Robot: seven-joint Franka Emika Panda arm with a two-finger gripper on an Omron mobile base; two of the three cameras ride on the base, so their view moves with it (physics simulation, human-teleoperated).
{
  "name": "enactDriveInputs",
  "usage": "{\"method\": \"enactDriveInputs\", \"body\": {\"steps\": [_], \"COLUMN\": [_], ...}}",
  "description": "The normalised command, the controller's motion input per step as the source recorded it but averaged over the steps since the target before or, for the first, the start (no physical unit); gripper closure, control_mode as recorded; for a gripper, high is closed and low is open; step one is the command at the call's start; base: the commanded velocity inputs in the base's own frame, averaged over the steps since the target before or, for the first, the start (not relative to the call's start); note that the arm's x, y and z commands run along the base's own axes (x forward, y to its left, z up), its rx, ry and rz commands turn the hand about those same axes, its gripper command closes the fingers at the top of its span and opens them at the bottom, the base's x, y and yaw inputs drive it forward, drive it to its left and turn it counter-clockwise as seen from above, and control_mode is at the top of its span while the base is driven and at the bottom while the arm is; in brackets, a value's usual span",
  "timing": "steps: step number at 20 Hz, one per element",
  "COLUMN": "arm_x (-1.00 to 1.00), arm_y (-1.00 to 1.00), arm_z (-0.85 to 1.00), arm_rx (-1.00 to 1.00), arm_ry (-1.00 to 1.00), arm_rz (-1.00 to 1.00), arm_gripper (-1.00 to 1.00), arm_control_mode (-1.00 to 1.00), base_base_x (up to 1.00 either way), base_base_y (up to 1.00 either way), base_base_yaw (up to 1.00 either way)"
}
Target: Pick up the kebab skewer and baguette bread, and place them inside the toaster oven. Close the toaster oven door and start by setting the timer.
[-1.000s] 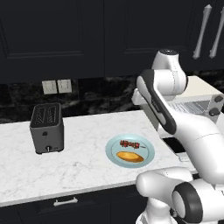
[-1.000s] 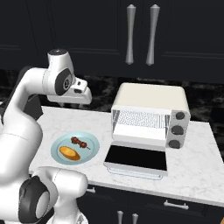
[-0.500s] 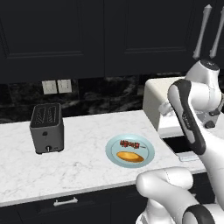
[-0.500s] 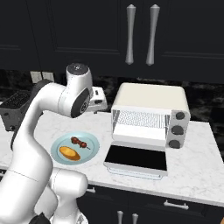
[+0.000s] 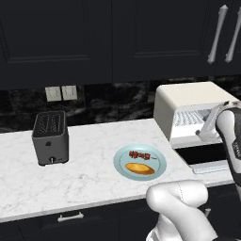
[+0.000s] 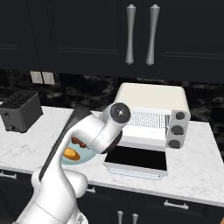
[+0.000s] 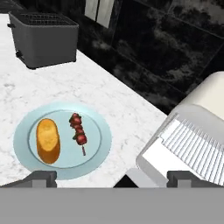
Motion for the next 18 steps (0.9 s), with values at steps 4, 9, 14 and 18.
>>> {"method": "enactDriveInputs", "body": {"steps": [4, 9, 14, 18], "arm_x": [0.35, 0.29, 0.48, 0.62], "arm_y": [-0.66, -0.30, -0.13, -0.18], "arm_z": [-0.24, -0.36, -0.32, -0.20], "arm_rx": [0.00, 0.00, 0.00, 0.02], "arm_ry": [-0.18, -0.19, -0.11, -0.07], "arm_rz": [0.17, 0.10, 0.00, 0.00], "arm_gripper": [-1.00, -1.00, -1.00, -1.00], "arm_control_mode": [-1.00, -1.00, -1.00, -1.00], "base_base_x": [0.00, 0.00, 0.00, 0.00], "base_base_y": [0.00, 0.00, 0.00, 0.00], "base_base_yaw": [0.00, 0.00, 0.00, 0.00]}}
